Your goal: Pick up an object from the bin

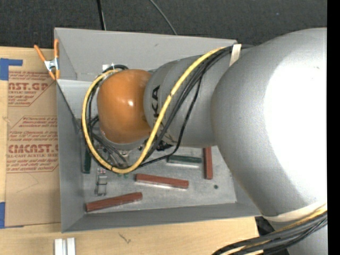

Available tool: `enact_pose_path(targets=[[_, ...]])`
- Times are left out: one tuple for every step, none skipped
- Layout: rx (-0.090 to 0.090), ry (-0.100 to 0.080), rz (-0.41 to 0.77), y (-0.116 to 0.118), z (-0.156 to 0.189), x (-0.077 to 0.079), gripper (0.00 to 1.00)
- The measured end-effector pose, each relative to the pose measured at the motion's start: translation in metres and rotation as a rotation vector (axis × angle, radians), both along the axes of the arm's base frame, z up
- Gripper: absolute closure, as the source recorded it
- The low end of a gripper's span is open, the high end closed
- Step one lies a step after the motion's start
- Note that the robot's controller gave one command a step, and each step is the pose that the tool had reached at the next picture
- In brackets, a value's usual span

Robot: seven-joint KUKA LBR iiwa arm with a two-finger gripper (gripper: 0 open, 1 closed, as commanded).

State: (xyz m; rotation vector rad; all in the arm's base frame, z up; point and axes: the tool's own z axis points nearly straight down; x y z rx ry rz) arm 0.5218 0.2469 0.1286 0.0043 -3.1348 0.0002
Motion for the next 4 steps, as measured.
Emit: enact_pose_path(targets=[[0.002, -0.007, -0.002, -0.001, 0.004, 0.003, 0.0], [0.004, -0.011, -0.054, -0.025, -0.027, -0.021, 0.0], [-0.002, -0.005, -0.114, -0.026, -0.053, -0.031, 0.0], [0.002, -0.006, -0.111, -0.003, -0.059, -0.037, 1.0]])
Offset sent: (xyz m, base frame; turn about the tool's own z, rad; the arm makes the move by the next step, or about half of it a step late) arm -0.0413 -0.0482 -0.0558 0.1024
